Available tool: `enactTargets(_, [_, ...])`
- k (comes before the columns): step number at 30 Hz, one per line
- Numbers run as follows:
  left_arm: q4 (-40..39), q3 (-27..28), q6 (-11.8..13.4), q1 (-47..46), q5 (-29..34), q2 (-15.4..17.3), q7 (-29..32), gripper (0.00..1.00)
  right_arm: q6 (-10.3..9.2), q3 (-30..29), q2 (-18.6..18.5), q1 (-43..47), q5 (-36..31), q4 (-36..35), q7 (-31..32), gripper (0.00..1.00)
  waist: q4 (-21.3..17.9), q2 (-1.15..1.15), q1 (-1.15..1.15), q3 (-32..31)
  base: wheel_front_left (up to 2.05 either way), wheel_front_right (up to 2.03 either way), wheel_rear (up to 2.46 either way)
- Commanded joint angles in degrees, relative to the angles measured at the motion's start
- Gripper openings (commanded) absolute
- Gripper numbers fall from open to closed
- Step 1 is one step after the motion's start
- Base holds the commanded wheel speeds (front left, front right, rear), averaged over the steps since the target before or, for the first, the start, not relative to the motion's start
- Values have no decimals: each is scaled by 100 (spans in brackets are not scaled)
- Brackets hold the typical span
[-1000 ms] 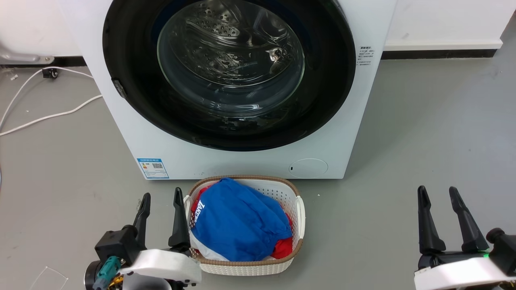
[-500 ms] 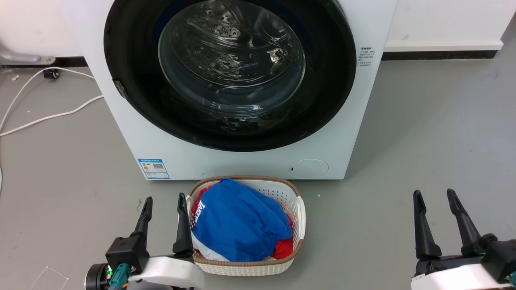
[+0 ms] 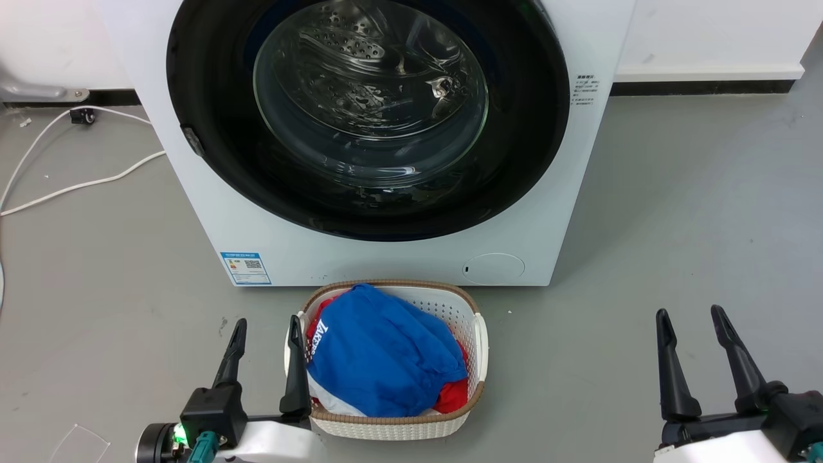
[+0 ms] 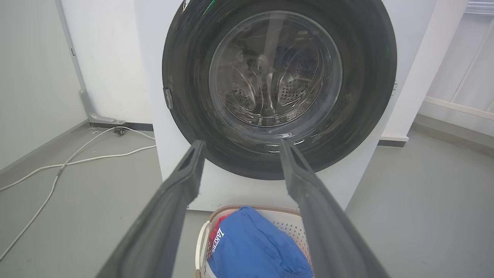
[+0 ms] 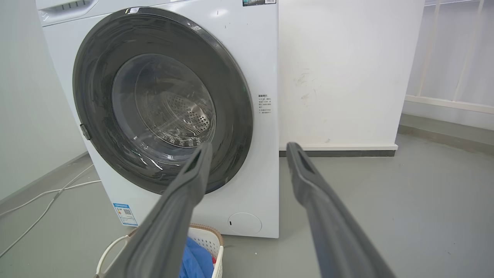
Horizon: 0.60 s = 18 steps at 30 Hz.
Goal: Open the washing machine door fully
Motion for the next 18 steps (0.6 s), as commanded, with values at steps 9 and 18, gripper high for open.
enactTargets(9, [61, -9, 13, 109, 319, -21, -126, 100, 0, -11, -2, 126, -202, 12, -121, 100, -7, 0, 0, 1, 0, 0, 0])
enactTargets(18, [121, -16, 35, 108, 217, -22, -125, 100, 0, -10, -2, 125, 84, 118, -124, 100, 5, 0, 0, -4, 0, 0, 0])
